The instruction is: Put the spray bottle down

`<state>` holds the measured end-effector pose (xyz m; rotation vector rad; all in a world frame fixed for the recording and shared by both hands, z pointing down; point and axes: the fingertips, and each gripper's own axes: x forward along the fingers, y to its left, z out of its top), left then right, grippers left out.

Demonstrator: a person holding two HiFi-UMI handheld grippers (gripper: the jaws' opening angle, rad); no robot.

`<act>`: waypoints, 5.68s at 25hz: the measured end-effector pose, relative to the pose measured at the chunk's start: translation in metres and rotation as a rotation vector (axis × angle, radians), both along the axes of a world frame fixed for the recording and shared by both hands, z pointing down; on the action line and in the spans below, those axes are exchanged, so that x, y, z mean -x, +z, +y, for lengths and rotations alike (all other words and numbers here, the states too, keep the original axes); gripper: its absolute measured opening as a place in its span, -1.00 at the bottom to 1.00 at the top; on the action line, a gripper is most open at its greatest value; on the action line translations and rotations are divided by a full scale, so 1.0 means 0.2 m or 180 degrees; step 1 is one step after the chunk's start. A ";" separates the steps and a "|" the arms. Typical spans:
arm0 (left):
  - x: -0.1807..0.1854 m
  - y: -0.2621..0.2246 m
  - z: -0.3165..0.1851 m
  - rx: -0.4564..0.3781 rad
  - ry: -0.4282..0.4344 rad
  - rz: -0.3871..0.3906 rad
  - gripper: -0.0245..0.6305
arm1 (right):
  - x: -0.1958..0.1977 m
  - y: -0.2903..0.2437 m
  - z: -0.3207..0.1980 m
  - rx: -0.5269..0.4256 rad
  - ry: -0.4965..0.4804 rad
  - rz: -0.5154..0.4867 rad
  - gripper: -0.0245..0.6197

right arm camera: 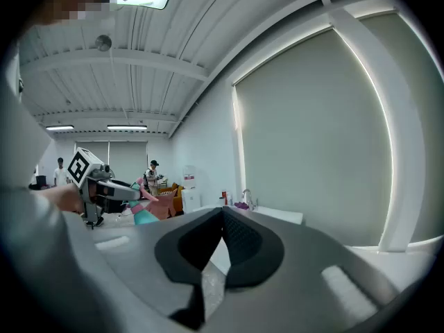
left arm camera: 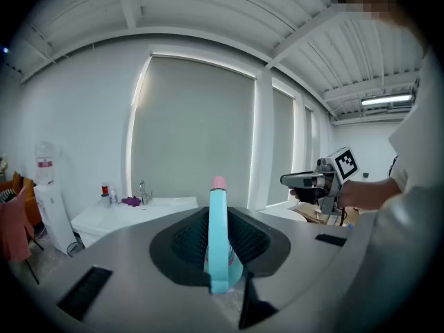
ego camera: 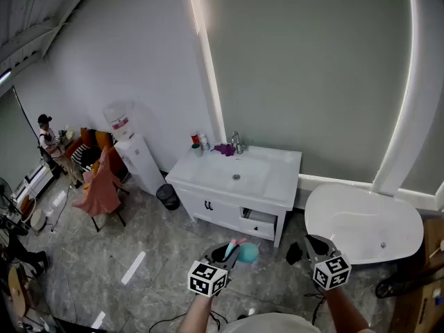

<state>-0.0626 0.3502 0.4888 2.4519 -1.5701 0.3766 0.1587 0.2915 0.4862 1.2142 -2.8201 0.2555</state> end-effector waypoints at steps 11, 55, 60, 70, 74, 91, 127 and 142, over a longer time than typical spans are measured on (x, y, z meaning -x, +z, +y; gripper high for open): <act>-0.04 0.01 0.00 -0.0005 -0.0044 -0.0005 -0.71 | -0.03 0.00 -0.01 -0.0015 -0.0012 -0.0034 -0.89; 0.10 0.18 -0.56 0.0176 -0.0181 0.0077 -0.71 | 0.16 0.23 -0.62 0.0244 -0.0186 0.0247 -0.89; 0.26 0.19 -0.77 0.0188 -0.0082 0.0094 -0.71 | 0.32 0.23 -0.79 0.0270 -0.0097 0.0268 -0.89; 0.61 0.20 -1.10 0.0206 0.0105 0.0129 -0.71 | 0.67 0.24 -1.08 0.0297 0.0053 0.0319 -0.89; 0.72 0.21 -1.19 0.0226 0.0127 0.0150 -0.71 | 0.77 0.26 -1.14 0.0320 0.0074 0.0332 -0.89; 0.85 0.26 -1.49 0.0313 0.0016 0.0169 -0.71 | 0.89 0.32 -1.49 0.0416 0.0006 0.0371 -0.89; 0.43 0.39 -2.91 0.0584 -0.0187 -0.0186 -0.71 | 0.51 0.56 -2.86 0.0625 -0.0282 0.0411 -0.89; 0.44 0.53 -3.27 0.0712 0.0188 -0.0309 -0.71 | 0.48 0.62 -3.02 0.0768 0.0224 0.0388 -0.89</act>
